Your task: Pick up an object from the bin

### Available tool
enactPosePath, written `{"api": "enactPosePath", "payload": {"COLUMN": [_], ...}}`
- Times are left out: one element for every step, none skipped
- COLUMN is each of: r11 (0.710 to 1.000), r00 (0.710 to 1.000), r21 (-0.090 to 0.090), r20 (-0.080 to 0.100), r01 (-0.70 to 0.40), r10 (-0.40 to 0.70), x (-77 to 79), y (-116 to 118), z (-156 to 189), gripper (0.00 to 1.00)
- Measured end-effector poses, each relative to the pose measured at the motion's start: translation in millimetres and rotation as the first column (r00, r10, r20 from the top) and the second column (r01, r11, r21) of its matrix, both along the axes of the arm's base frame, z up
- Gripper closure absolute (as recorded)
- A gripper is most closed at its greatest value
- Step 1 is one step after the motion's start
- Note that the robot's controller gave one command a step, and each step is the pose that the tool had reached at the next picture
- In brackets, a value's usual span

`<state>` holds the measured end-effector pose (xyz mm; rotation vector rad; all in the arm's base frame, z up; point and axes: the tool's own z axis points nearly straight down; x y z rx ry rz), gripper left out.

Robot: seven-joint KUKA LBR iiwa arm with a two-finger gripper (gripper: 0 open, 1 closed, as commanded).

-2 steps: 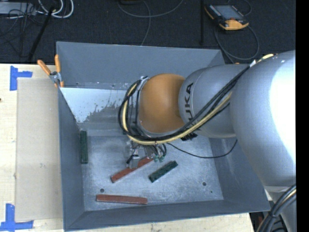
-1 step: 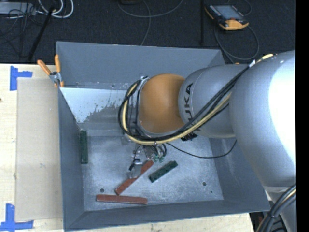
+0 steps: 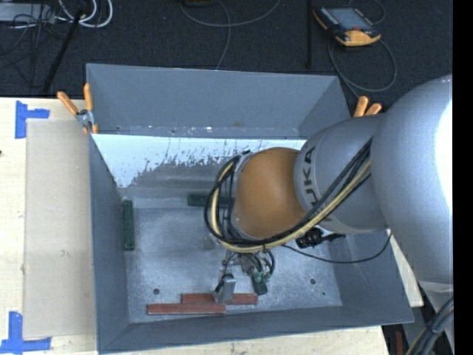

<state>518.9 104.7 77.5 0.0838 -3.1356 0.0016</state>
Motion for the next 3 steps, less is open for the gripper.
{"api": "enactPosePath", "payload": {"r11": [1.000, 0.975, 0.976], "r00": [1.000, 0.975, 0.976], "r21": [0.002, 0.003, 0.002], "r20": [0.015, -0.003, 0.001], "r01": [-0.020, -0.220, -0.216], "r10": [0.020, 0.220, 0.216], "x": [35.0, -21.6, -19.2], "y": [-11.0, -55.1, -55.5], "z": [153.8, -11.0, -6.0], "gripper": [0.00, 0.00, 1.00]}}
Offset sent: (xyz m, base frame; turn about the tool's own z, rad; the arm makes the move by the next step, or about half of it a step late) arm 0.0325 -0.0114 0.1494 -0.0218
